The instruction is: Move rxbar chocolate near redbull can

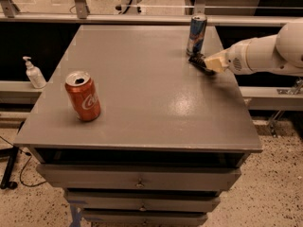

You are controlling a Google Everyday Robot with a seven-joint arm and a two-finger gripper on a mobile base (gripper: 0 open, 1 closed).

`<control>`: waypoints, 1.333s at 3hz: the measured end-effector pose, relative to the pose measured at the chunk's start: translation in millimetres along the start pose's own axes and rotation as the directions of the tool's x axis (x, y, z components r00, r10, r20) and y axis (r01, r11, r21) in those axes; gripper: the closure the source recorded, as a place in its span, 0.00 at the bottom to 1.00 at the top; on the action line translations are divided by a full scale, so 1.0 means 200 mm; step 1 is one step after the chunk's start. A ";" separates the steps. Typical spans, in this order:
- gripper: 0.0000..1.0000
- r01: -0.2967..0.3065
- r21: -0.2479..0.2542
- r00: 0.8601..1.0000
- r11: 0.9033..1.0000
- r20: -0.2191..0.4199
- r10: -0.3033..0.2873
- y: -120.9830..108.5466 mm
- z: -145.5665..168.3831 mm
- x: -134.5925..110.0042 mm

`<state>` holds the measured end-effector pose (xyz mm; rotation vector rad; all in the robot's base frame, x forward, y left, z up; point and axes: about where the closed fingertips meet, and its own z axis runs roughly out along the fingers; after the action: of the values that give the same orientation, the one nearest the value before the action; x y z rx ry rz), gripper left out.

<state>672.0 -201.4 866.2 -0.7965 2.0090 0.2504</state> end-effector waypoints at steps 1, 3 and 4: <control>0.15 -0.004 -0.005 1.000 1.000 0.007 0.004 0.00 0.00 -0.01; 0.00 -0.002 -0.017 0.999 1.000 0.054 0.003 0.03 -0.15 -0.02; 0.00 0.011 -0.069 0.993 0.998 0.118 -0.003 0.06 -0.38 0.03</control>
Offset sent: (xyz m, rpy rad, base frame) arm -0.0111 -0.0070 0.0144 0.0236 -0.0320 -0.0140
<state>609.4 -230.4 901.4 -0.8138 1.8947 0.3571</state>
